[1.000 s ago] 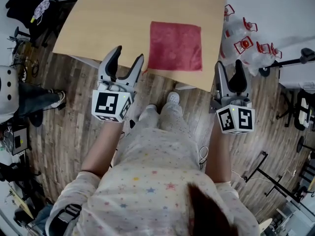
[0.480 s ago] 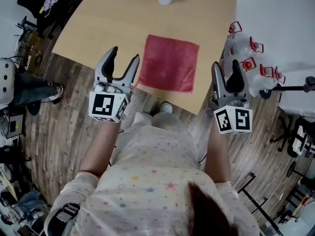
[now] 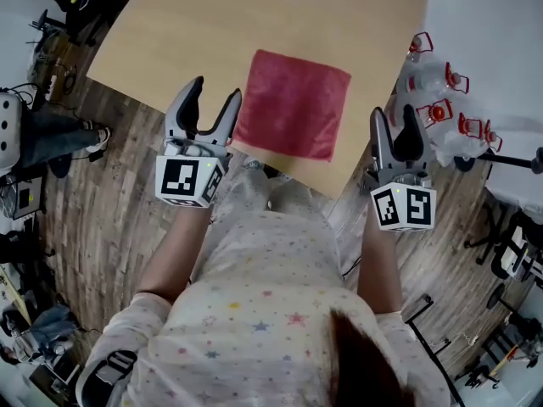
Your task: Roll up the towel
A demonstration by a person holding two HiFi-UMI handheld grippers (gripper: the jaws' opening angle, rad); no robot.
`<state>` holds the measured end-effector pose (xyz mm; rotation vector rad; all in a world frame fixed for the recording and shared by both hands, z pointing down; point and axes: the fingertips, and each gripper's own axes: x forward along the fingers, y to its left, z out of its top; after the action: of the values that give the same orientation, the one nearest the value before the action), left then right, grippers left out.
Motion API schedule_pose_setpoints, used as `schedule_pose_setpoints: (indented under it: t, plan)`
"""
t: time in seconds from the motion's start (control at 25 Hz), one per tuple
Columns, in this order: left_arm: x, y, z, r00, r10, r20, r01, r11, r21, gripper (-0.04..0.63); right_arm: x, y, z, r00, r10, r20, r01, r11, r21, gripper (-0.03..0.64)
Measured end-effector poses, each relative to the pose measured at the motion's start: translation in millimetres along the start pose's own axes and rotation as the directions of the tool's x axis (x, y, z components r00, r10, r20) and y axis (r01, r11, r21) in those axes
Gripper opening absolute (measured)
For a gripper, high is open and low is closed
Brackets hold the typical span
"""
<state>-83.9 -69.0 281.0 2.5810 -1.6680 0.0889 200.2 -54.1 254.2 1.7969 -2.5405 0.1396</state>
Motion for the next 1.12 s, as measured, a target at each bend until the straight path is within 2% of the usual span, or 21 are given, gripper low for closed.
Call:
schedule_pose_setpoints:
  t: [0.12, 0.64, 1.12]
  plan:
    - [5, 2, -5, 1.0, -0.01, -0.005, 0.01, 1.0, 0.01, 0.25, 2, 0, -10, 0.999, -0.012, -0.03, 0.012, 1.0, 0.014, 0.256]
    - [14, 19, -57, 0.992, -0.072, -0.102, 0.068, 0.997, -0.047, 0.25, 4, 5, -59, 0.985, -0.066, -0.156, 0.072, 0.997, 0.032, 0.226]
    - [15, 14, -110, 0.973, -0.134, -0.188, 0.12, 0.989, -0.081, 0.25, 2, 26, -132, 0.952, -0.045, -0.304, 0.071, 0.995, 0.075, 0.198]
